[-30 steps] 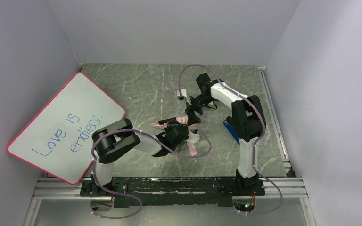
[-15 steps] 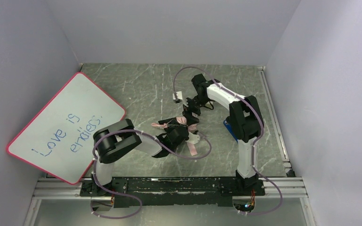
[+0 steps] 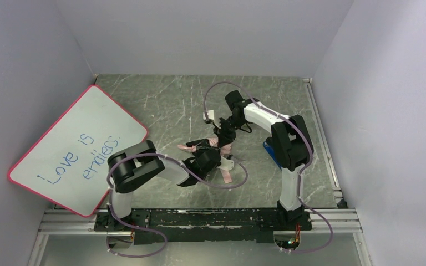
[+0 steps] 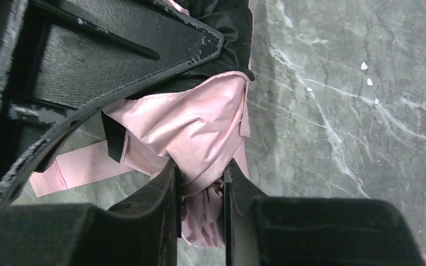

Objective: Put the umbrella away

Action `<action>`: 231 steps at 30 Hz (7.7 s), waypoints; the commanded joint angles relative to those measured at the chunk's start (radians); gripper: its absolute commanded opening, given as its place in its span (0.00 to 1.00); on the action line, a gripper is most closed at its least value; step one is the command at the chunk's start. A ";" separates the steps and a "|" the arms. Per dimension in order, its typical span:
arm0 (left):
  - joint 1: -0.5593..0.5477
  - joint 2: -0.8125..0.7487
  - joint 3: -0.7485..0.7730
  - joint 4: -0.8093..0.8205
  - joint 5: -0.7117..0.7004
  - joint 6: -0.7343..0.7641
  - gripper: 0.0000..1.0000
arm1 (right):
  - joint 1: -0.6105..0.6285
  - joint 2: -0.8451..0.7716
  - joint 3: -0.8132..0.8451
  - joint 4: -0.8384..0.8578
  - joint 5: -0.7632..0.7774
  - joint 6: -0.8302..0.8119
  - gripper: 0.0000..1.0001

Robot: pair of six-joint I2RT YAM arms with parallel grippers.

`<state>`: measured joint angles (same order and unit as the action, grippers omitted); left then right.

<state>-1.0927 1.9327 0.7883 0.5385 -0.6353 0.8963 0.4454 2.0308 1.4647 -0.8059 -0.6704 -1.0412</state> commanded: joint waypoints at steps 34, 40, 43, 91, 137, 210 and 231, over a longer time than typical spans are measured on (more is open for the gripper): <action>0.548 -0.840 -0.034 -0.381 0.653 -0.706 0.96 | 0.233 -0.323 -0.745 0.694 0.630 0.244 0.12; 0.551 -0.673 0.106 -0.482 0.858 -0.574 0.94 | 0.297 -0.350 -0.812 0.754 0.748 0.231 0.14; 0.551 -0.618 0.124 -0.493 0.940 -0.524 0.94 | 0.325 -0.359 -0.821 0.749 0.769 0.224 0.14; 0.442 0.143 0.606 -1.165 1.275 -0.007 0.81 | 0.614 -0.334 -1.066 1.275 1.226 0.066 0.09; 0.344 0.027 0.352 -0.864 0.885 -0.101 0.05 | 0.651 -1.586 -1.185 0.994 1.338 1.191 0.60; 0.119 -0.005 -0.095 -0.278 0.374 0.136 0.05 | -0.103 -0.093 -0.077 0.065 -0.299 0.127 0.88; 0.102 0.002 -0.091 -0.287 0.371 0.148 0.05 | -0.066 -0.027 -0.104 0.085 -0.048 0.142 0.88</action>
<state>-0.9951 1.8553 0.7506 0.4992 -0.2596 1.0401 0.3737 1.9804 1.3762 -0.7456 -0.7990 -0.8822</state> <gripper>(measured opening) 0.442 0.881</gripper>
